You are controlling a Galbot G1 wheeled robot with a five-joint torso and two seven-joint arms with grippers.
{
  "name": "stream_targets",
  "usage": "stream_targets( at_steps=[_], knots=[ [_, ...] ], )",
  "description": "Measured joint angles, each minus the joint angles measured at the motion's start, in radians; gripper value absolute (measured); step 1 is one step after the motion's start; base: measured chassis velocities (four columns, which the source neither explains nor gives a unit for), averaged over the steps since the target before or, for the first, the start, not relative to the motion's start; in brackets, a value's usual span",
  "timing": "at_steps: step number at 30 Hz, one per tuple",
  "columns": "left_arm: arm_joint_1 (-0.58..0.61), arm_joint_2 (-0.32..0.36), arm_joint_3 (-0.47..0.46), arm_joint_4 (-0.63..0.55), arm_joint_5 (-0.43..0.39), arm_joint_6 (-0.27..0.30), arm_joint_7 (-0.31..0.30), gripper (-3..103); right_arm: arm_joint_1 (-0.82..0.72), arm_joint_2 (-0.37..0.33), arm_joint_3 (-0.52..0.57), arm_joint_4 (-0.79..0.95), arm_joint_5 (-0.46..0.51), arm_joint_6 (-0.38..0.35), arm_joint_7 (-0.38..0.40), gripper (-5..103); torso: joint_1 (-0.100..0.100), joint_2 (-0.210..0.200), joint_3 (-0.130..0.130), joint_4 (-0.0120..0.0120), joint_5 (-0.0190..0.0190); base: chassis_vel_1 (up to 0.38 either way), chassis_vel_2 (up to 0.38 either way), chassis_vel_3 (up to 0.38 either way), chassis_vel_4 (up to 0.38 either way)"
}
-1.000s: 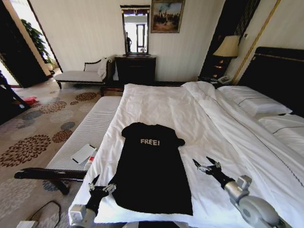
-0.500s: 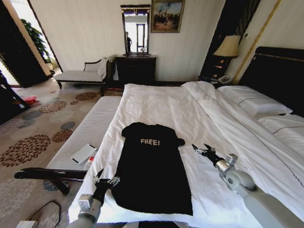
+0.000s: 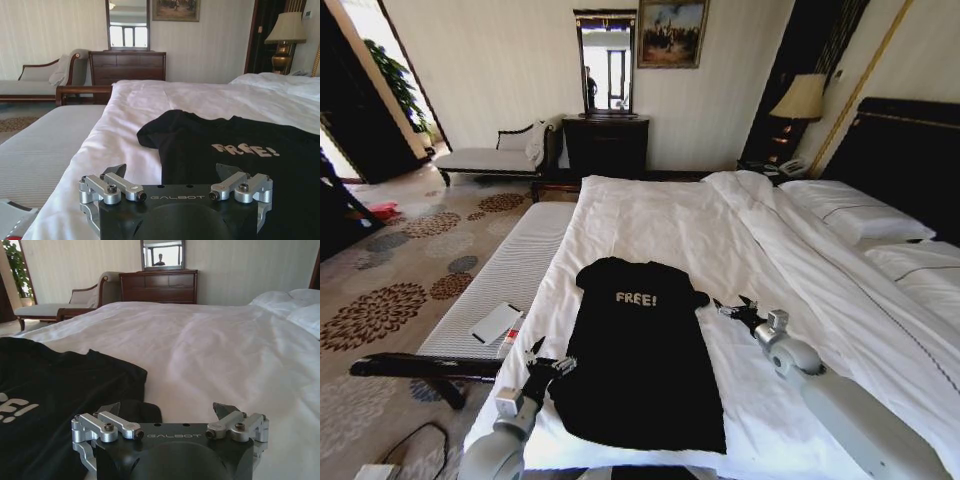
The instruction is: Fold the clothes on the bed.
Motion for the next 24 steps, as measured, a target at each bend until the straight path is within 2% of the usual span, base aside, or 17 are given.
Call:
stream_targets(
  at_steps=[15, 17, 19, 21, 24],
  knots=[
    [0.019, -0.013, -0.012, 0.008, -0.005, 0.001, 0.003, 100, 0.099, 0.057, -0.117, -0.077, -0.012, 0.003, -0.001, 101, 0.0, 0.0, 0.0, 0.0004, 0.0, 0.0, 0.0, 0.0, 0.0],
    [0.021, -0.014, -0.013, 0.009, -0.005, 0.0, 0.003, 100, 0.105, 0.06, -0.121, -0.102, -0.001, 0.002, -0.001, 97, 0.0, 0.0, 0.0, 0.0004, 0.0001, 0.0, 0.0, 0.0, 0.0],
    [0.021, -0.014, -0.013, 0.012, -0.005, 0.0, 0.003, 100, 0.106, 0.062, -0.12, -0.119, 0.011, 0.002, -0.001, 87, 0.0, 0.0, 0.0, 0.0001, 0.0001, 0.0, 0.0, 0.0, 0.0],
    [0.018, -0.014, -0.012, 0.014, -0.005, 0.0, 0.003, 100, 0.106, 0.062, -0.12, -0.123, 0.016, 0.002, -0.001, 87, 0.0, 0.0, 0.0, 0.0, 0.0002, 0.0, 0.0, 0.0, 0.0],
    [0.012, -0.016, -0.009, 0.02, -0.008, -0.001, 0.003, 100, 0.105, 0.064, -0.12, -0.12, 0.02, 0.002, -0.001, 71, 0.0, 0.0, 0.0, 0.0, 0.0, 0.0, 0.0, 0.0, 0.0]
  ],
)
